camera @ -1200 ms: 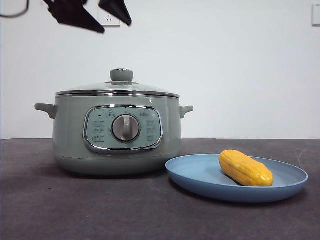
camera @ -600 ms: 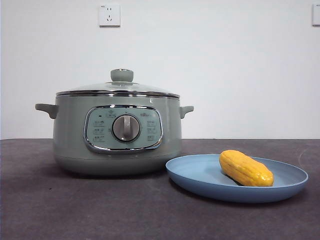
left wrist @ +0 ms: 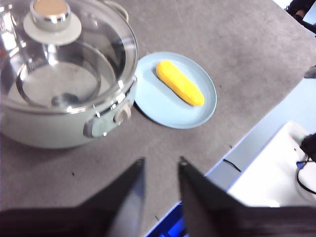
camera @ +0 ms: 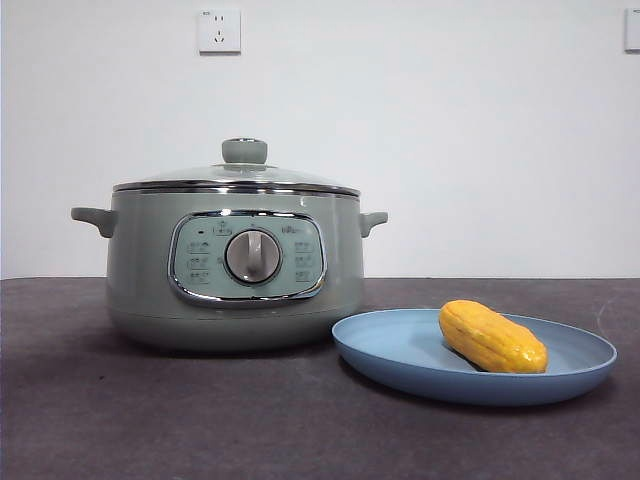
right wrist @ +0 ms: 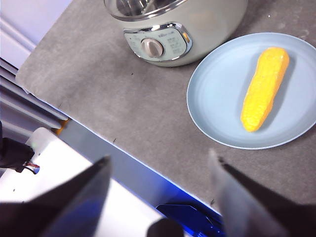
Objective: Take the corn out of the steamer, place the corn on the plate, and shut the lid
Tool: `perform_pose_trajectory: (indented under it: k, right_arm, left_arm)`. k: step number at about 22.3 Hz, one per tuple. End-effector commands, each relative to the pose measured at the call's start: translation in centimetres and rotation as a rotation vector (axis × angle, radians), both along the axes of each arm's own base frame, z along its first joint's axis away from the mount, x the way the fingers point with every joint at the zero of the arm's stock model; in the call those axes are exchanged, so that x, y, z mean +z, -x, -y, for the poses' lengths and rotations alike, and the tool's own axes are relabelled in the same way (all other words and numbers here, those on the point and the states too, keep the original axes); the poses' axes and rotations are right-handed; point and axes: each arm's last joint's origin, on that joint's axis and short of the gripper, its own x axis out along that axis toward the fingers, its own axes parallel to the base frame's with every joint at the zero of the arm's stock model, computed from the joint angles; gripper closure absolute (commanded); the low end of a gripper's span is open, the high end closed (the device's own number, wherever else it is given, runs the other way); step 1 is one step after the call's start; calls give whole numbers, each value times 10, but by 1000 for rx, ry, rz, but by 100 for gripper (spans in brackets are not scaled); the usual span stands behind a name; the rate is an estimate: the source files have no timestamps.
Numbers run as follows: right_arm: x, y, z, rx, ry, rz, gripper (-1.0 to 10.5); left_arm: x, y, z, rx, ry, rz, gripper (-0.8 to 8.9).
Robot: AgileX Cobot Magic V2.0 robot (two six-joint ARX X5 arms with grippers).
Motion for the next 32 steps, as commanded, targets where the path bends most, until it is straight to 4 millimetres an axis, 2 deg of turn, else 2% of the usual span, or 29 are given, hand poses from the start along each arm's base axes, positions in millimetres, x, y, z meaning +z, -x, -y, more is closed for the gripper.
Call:
perform_pose_trajectory:
  k: [1,21,24,27,30,32]
  right_arm:
    - [0,0,0,8,8,13,949]
    - [0,0,0,7,9,13,946]
    - [0,0,0,5,9,13,946]
    - [0,0,0,6,9,13,946]
    - [0,0,0,5,9,13,946]
    - [0,0,0,5,9,13,946]
  left_arm:
    - [-1,3,-1,-1,-1,-15,818]
    - [-1,2,-1,-5,-16,4,817]
    - [2,-2,-1,-33,-82,129,817]
    - [15,-5,-8,-3,-126,379,817]
    - [21,-3,-21,70,-82,608,817]
    - [15,1,-30,122,-53,726,817]
